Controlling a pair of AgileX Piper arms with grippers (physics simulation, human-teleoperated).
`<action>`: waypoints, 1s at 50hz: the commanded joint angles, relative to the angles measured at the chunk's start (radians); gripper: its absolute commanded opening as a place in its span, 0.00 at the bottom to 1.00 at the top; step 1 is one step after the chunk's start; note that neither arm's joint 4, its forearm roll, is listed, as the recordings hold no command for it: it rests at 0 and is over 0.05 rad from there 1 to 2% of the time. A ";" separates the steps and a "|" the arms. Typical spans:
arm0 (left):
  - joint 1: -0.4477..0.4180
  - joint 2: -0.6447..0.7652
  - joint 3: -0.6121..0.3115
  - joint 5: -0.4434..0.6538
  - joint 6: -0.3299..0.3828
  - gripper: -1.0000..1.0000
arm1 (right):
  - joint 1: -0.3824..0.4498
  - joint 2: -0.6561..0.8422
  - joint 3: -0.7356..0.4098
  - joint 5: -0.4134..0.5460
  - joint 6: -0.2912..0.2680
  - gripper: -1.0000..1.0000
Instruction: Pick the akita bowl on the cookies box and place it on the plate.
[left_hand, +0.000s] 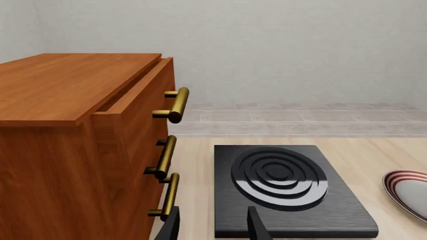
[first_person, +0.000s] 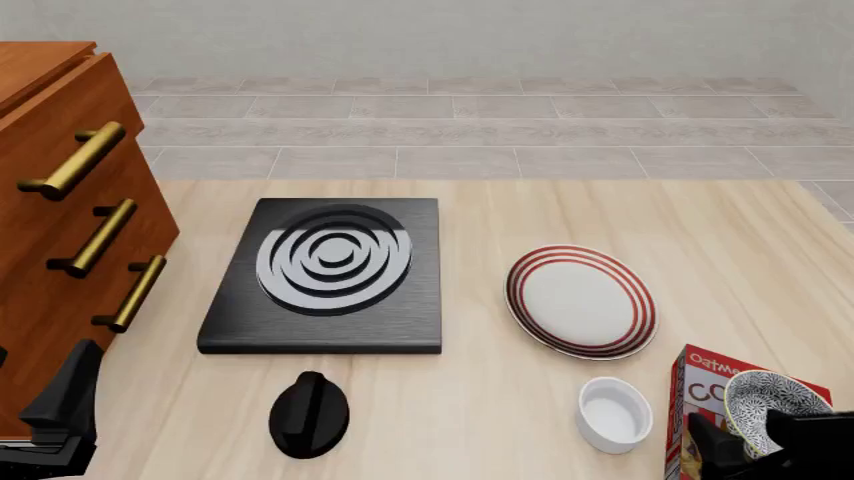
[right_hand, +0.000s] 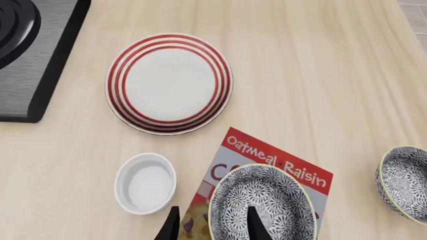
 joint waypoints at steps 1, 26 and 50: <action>0.000 0.000 0.000 0.000 0.000 1.00 | 0.003 0.044 0.007 -0.032 0.006 1.00; 0.000 0.000 0.000 0.000 0.000 1.00 | 0.016 0.161 0.007 -0.135 0.022 1.00; 0.000 0.000 0.000 0.000 0.000 1.00 | 0.023 0.090 0.007 -0.109 -0.021 0.00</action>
